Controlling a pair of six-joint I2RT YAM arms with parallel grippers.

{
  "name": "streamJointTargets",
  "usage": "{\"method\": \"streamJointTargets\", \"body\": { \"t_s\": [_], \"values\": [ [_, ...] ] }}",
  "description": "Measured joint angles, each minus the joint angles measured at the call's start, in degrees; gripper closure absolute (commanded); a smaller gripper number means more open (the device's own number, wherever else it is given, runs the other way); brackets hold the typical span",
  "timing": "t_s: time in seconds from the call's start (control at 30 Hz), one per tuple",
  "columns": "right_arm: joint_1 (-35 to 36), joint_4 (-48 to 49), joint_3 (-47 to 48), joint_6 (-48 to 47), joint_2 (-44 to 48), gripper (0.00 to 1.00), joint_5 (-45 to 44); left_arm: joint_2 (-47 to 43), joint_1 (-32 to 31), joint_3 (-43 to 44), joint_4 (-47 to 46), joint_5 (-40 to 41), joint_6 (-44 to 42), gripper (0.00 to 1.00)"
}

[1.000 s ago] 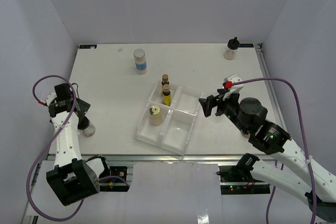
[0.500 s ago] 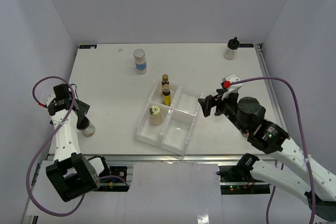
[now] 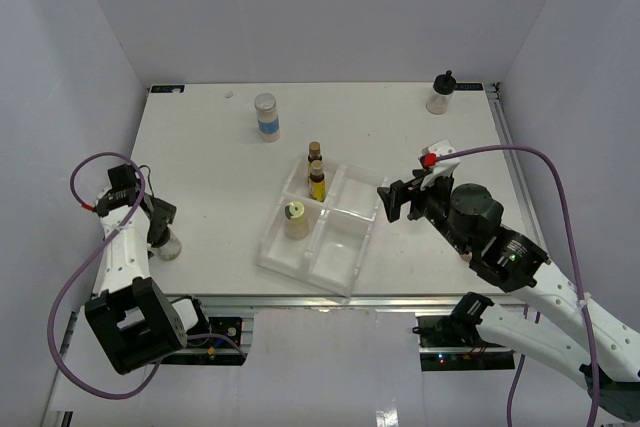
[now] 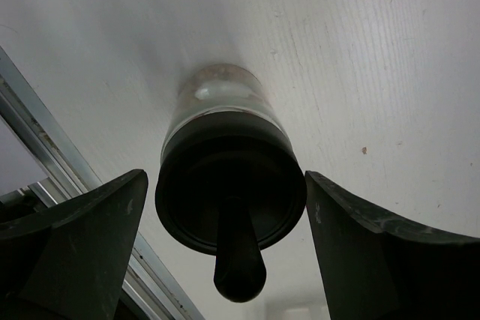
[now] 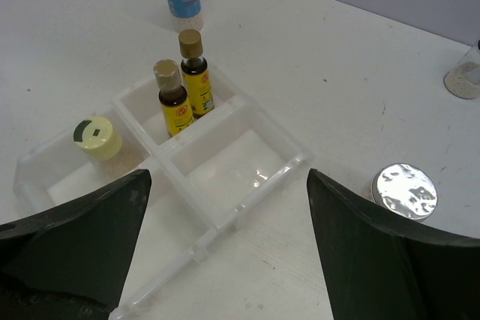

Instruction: Organize the condiment bottles

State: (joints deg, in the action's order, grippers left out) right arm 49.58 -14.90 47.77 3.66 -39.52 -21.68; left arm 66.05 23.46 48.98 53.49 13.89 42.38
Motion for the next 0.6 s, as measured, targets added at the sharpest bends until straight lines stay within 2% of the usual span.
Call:
{"method": "streamJointTargets", "body": {
  "t_s": [0.3,0.47,0.6],
  "values": [
    [0.0,0.0,-0.01,-0.01,0.76,0.09,-0.87,-0.01,0.0,-0.38,-0.56,0.44,0.74,0.43],
    [0.0,0.03,-0.24,-0.02,1.48,0.09,-1.16,-0.03,0.0,-0.38,-0.95,0.93,0.69,0.98],
    [0.0,-0.02,-0.79,-0.04,1.67,0.09,-1.17,-0.15,0.0,-0.4,-1.37,1.41,0.21,1.0]
  ]
}}
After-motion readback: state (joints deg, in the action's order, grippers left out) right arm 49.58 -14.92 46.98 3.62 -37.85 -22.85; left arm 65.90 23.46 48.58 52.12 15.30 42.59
